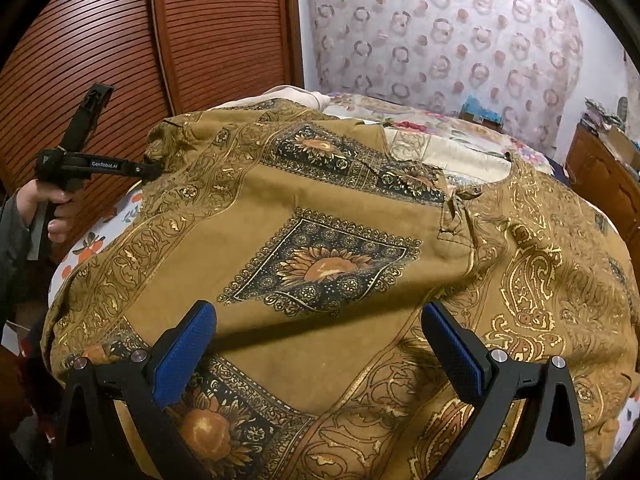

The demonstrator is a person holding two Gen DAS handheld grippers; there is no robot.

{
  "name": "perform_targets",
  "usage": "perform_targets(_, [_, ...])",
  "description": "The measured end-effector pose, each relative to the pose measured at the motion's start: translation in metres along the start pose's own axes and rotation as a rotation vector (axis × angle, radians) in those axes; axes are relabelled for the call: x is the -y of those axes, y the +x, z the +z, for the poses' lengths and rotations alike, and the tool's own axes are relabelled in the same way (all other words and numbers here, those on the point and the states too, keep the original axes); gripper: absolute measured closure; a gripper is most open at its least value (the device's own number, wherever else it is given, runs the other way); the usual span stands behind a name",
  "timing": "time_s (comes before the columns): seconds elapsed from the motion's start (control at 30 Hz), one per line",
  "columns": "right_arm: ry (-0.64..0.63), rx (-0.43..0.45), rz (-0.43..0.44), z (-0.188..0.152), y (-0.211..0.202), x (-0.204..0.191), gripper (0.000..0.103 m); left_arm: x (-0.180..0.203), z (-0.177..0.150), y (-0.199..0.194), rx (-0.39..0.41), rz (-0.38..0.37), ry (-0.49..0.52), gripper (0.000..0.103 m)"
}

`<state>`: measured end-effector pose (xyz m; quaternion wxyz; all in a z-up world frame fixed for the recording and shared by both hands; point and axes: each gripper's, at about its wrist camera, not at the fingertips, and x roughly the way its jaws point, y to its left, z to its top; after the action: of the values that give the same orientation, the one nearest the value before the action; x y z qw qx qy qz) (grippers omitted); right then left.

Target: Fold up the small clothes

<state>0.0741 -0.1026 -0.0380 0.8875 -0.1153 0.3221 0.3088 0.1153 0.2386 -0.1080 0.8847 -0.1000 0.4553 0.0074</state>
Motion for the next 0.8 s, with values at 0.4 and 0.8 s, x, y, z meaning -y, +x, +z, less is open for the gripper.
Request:
perform_targets(0.4, [0.015, 0.022, -0.008, -0.003, -0.003, 0.008, 0.000, 0.077, 0.026, -0.074, 0.169, -0.083, 0.171, 0.098])
perform_targets(0.8, [0.083, 0.072, -0.047, -0.012, -0.030, 0.035, 0.000, 0.177, 0.019, -0.105, 0.249, -0.199, 0.302, 0.054])
